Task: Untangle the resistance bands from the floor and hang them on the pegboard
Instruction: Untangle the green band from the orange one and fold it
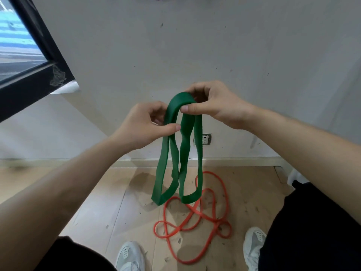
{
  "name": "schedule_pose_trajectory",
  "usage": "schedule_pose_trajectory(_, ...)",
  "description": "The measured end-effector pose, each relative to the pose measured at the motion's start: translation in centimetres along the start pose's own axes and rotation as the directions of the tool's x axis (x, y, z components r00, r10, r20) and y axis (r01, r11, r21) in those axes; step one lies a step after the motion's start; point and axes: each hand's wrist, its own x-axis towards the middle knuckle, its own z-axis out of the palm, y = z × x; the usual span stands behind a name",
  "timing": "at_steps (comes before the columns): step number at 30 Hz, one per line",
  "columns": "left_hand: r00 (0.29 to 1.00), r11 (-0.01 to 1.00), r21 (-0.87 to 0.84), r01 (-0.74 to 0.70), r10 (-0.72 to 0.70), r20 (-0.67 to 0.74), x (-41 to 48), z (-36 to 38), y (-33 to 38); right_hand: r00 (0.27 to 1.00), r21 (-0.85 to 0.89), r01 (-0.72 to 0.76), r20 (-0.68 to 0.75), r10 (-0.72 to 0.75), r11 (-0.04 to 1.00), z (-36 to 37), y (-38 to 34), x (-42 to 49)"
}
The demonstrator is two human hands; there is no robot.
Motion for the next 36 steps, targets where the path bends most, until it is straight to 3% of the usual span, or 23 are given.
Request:
schedule_pose_trajectory(5, 0.987, 0.984, -0.175, 0.012, -0.040, -0.158, 0.0, -0.9, -0.1, 0.998, -0.081, -0.041, 0.039, 0.045, 0.996, -0.6, 0.1, -0.1)
schedule_pose_trajectory(14, 0.993, 0.987, -0.158, -0.008, -0.012, -0.120, -0.3, 0.0, 0.4, 0.992, -0.327, 0.024, 0.122, 0.017, 0.945, 0.3, -0.4, -0.4)
schedule_pose_trajectory(23, 0.997, 0.981, -0.180, 0.071, -0.075, -0.014, -0.6, 0.5, 0.1, 0.980, -0.371, 0.140, 0.183, -0.075, 0.918, -0.5, -1.4, -0.4)
schedule_pose_trajectory(29, 0.998, 0.961, -0.271, 0.045, -0.055, -0.029, -0.7, 1.0, 0.4, 0.971, -0.517, 0.192, 0.225, -0.084, 0.834, -0.7, -1.8, -0.4)
schedule_pose_trajectory(33, 0.996, 0.944, -0.329, 0.007, -0.036, -0.080, -0.6, 1.2, 0.6, 0.978, -0.421, 0.198, 0.149, -0.149, 0.885, -0.6, -1.7, -0.4)
schedule_pose_trajectory(36, 0.999, 0.933, -0.357, 0.033, -0.044, -0.023, -0.6, 1.8, 0.3, 0.983, -0.332, 0.182, 0.060, -0.172, 0.926, -1.0, -1.3, -0.3)
